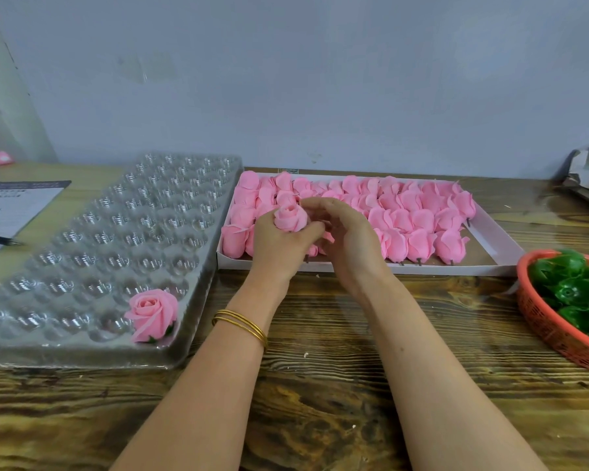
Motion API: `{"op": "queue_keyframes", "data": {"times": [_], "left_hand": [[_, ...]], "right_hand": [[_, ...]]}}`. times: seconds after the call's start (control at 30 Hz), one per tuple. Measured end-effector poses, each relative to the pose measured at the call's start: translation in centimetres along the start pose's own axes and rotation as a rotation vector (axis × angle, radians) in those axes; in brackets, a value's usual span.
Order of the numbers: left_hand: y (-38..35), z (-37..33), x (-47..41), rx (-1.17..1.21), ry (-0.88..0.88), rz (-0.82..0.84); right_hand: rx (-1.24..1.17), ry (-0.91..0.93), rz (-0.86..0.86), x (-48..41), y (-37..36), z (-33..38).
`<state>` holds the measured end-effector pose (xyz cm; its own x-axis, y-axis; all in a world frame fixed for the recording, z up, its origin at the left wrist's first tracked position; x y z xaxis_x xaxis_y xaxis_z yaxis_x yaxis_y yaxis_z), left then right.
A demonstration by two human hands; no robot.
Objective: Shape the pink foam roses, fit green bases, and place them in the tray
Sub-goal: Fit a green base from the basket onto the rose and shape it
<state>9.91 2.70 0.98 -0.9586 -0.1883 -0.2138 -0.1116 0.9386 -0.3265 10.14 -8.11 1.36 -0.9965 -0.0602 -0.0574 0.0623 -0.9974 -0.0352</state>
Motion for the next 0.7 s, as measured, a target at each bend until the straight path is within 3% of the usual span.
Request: {"op": "queue_keyframes", "data": {"times": [0.3, 0.7], "left_hand": [[0.2, -0.6, 0.1, 0.196, 0.052, -0.005], [0.1, 0.1, 0.1, 0.318, 0.126, -0.024]], "right_hand": [[-0.261, -0.108, 0.160, 0.2, -1.2, -0.5], [-0.192, -0.153, 0.369, 1.2, -2.9, -0.8]]}}
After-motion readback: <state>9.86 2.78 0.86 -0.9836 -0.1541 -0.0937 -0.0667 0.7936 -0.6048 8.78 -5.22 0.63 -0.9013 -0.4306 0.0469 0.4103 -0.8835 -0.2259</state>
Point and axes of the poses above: each hand's wrist, its own x-axis away from the middle knuckle, its own y-axis out of the back of the hand, z = x × y, the point moved 8 cm from there along -x, towards the middle knuckle, and after that the axes turned 14 degrees about x, right-handed, at the moved point
